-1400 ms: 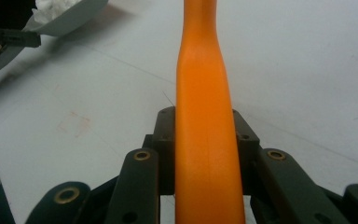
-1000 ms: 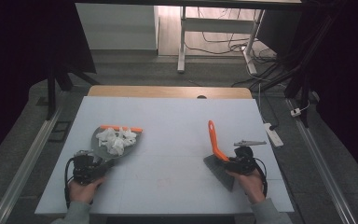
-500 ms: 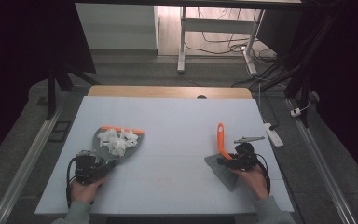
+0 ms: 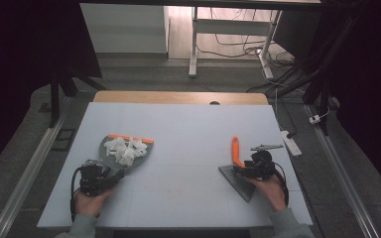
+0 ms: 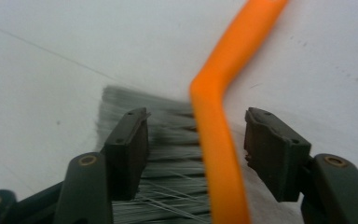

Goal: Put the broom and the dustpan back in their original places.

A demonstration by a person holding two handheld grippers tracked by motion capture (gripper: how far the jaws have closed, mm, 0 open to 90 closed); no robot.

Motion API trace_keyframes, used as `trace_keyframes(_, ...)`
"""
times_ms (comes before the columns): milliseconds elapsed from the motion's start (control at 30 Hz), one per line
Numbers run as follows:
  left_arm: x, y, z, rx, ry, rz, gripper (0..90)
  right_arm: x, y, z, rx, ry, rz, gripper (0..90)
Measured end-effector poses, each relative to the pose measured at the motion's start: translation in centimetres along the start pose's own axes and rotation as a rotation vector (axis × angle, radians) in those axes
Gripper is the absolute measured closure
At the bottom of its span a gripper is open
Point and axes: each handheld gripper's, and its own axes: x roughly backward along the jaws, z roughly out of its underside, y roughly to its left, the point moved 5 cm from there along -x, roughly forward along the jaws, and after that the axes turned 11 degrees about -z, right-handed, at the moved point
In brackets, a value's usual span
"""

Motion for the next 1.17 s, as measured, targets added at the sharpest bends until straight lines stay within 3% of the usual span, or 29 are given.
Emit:
trace_keyframes(133, 1.5, 0.3, 0.3, -0.044, -0.037, -0.017, 38.8, 1.1, 0.0, 0.1, 0.027, -0.041, 0.010, 41.8)
trace_keyframes(267, 2.6, 0.6, 0.3, -0.095, -0.075, -0.008, 38.1, 2.2, 0.6, 0.1, 0.076, -0.108, -0.015, 44.2)
trace_keyframes(433, 3.4, 0.1, 0.1, -0.175, -0.106, 0.065, 38.2, 2.8, 1.6, 0.3, 0.161, -0.144, -0.064, 46.6)
trace_keyframes(667, 3.7, -0.2, 0.0, -0.277, -0.123, 0.146, 38.5, 3.1, 3.1, 1.2, 0.285, -0.160, -0.055, 46.8)
trace_keyframes(833, 3.6, -0.4, 0.1, -0.304, -0.109, 0.167, 38.6, 3.4, 3.5, 2.3, 0.341, -0.152, -0.040, 46.9)
trace_keyframes(1167, 3.7, -0.7, 0.2, -0.335, -0.116, 0.176, 38.4, 3.8, 4.0, 2.7, 0.392, -0.167, -0.048, 46.9)
